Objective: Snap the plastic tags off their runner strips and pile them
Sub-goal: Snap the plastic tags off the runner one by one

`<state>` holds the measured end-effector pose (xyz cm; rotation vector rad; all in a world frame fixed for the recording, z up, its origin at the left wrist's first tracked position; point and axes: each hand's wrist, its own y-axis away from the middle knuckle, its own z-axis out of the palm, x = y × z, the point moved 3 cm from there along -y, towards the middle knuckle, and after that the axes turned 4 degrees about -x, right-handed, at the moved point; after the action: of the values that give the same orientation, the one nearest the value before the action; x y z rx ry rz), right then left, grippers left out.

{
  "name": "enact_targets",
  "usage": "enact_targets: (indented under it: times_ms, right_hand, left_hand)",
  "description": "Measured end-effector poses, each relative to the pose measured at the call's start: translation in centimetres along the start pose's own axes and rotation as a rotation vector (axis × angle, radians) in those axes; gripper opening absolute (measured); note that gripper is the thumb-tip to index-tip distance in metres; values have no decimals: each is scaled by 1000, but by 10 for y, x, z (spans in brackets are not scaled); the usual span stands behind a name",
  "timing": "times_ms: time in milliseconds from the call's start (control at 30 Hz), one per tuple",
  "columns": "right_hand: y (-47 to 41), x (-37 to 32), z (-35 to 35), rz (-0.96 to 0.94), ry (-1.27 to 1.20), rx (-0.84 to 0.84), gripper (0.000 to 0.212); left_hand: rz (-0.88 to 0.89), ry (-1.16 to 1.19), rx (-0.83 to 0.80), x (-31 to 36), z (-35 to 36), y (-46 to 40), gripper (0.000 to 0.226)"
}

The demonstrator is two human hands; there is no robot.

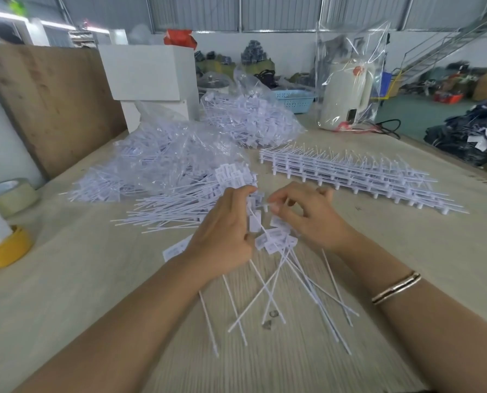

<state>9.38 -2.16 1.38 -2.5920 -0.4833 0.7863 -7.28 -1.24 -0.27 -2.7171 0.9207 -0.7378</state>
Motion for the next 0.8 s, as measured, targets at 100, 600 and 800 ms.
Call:
enact_targets:
  times_ms: [100,600,800]
  right_hand:
    - [2,-18,15,-10,-42,-166,33]
    - [4,-17,7,12,-185,-41,28]
    - [2,-15,9,40,-129,-140,33]
  left_hand:
    - [70,25,-31,5,5,-1,74]
    - [-101,-296,60,-11,-11,-2,23]
    - [-3,-427,74,-4,-9,-1,34]
